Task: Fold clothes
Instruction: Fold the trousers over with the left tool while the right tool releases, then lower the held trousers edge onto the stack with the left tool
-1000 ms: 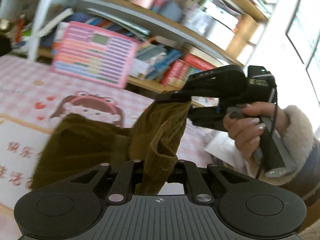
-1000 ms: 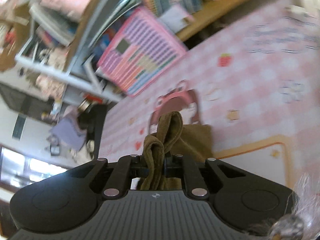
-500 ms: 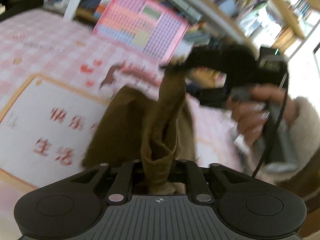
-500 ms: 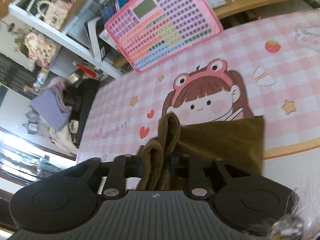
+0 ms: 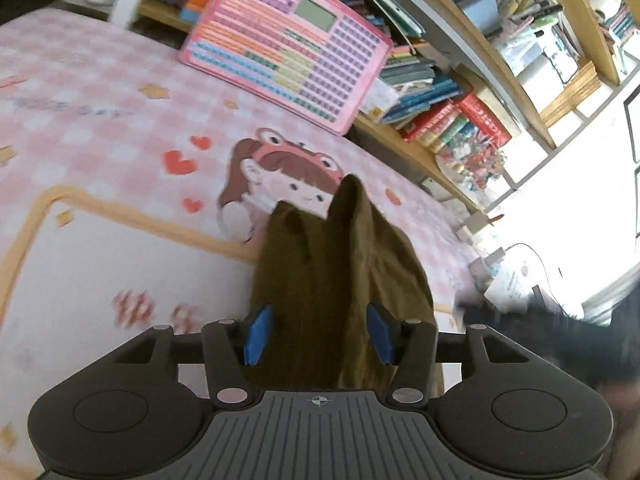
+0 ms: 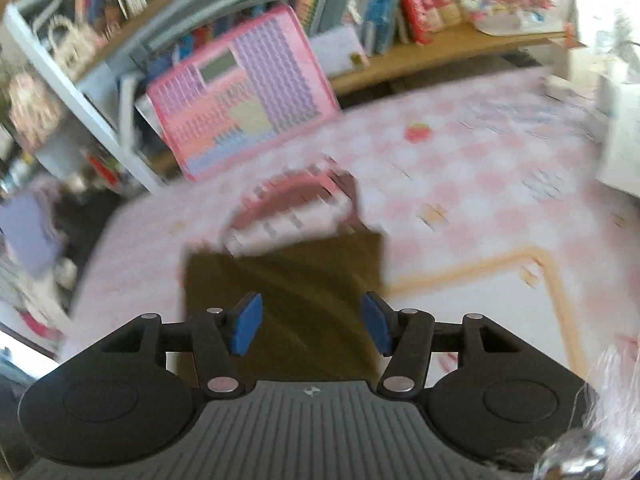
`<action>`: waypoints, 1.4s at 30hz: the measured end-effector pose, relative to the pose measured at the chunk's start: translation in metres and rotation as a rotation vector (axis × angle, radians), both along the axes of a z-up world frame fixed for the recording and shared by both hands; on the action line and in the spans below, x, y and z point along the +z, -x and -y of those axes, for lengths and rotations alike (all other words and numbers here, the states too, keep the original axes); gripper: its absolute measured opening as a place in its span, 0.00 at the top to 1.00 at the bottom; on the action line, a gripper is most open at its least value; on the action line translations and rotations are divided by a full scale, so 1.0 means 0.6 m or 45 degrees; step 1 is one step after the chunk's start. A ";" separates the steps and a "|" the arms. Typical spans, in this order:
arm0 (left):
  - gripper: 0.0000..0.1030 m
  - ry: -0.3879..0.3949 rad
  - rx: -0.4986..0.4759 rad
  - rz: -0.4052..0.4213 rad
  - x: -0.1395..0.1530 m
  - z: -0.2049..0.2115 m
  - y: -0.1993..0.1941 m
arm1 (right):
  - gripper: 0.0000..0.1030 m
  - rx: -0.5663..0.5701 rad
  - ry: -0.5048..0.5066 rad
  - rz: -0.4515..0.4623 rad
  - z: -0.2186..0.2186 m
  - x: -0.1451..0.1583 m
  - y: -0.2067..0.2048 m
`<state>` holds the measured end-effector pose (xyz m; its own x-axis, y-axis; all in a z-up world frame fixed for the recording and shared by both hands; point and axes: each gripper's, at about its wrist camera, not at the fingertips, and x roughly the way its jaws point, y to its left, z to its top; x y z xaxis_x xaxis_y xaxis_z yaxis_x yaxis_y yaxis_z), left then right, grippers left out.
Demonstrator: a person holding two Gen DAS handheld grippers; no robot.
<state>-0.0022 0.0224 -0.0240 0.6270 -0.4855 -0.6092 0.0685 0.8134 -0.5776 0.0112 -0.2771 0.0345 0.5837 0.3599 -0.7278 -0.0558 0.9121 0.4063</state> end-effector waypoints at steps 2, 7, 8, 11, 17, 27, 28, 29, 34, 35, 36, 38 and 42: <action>0.53 -0.012 -0.035 0.008 0.001 0.012 -0.025 | 0.48 -0.024 0.020 -0.046 0.006 -0.023 0.026; 0.95 -0.113 -0.195 0.184 0.041 0.048 -0.030 | 0.48 -0.097 0.019 -0.103 0.000 -0.064 0.060; 0.95 -0.132 -0.233 0.267 0.059 0.056 -0.021 | 0.48 -0.108 0.023 -0.105 -0.004 -0.068 0.065; 0.95 -0.151 -0.271 0.378 0.088 0.062 -0.018 | 0.48 -0.125 0.038 -0.065 -0.015 -0.062 0.067; 0.87 -0.158 -0.116 -0.021 -0.039 0.012 -0.089 | 0.39 -0.098 0.065 -0.084 -0.048 -0.083 0.051; 0.59 -0.074 -0.069 0.080 -0.001 -0.021 -0.065 | 0.38 -0.114 0.031 -0.070 -0.049 -0.085 0.053; 0.58 -0.069 -0.069 0.103 0.005 -0.020 -0.065 | 0.38 -0.110 0.016 -0.069 -0.048 -0.083 0.054; 0.58 -0.068 -0.080 0.126 0.011 -0.015 -0.067 | 0.38 -0.108 0.005 -0.068 -0.048 -0.082 0.055; 0.63 -0.136 -0.103 0.233 0.034 0.023 -0.093 | 0.37 -0.098 0.006 -0.084 -0.051 -0.083 0.053; 0.63 -0.120 -0.134 0.262 0.036 0.031 -0.094 | 0.37 -0.096 0.009 -0.089 -0.052 -0.084 0.052; 0.63 -0.111 -0.172 0.274 0.034 0.041 -0.094 | 0.37 -0.096 0.013 -0.093 -0.053 -0.086 0.051; 0.69 -0.099 -0.250 0.263 0.024 0.062 -0.098 | 0.37 -0.103 0.017 -0.098 -0.053 -0.090 0.050; 0.81 -0.233 -0.273 0.097 -0.033 0.090 -0.122 | 0.37 -0.113 0.020 -0.107 -0.053 -0.096 0.046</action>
